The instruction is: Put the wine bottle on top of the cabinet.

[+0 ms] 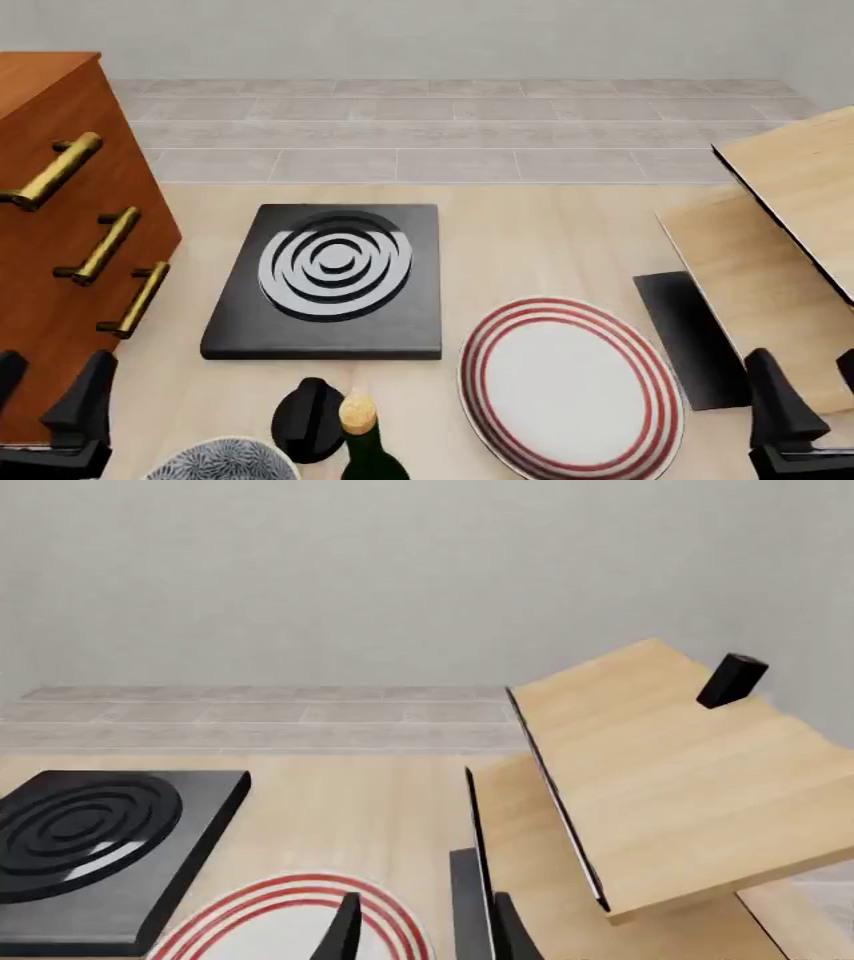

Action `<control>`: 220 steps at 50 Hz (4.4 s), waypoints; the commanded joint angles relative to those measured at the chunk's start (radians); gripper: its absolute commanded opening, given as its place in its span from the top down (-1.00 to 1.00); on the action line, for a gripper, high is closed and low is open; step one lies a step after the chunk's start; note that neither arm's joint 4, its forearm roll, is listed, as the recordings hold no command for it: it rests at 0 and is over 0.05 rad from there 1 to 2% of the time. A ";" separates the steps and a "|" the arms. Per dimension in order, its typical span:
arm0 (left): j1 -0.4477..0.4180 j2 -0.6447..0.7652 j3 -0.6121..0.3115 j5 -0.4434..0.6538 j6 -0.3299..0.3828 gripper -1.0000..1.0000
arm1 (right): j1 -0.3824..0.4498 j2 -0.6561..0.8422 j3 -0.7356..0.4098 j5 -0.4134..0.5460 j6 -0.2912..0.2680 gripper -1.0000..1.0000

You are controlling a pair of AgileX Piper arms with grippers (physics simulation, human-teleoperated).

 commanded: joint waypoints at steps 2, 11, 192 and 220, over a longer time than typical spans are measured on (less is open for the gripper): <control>-0.026 -0.045 -0.005 0.011 0.005 -1.00 | 0.003 -0.004 -0.009 0.006 -0.013 -1.00; -0.022 -0.031 -0.114 0.082 -0.023 -1.00 | 0.000 0.010 -0.005 0.009 0.024 -1.00; -1.084 0.599 -0.553 0.264 0.011 -1.00 | 0.000 0.002 -0.003 0.002 0.000 -1.00; -1.109 0.692 -0.513 0.185 -0.022 -1.00 | 0.000 -0.001 -0.004 0.005 -0.001 -1.00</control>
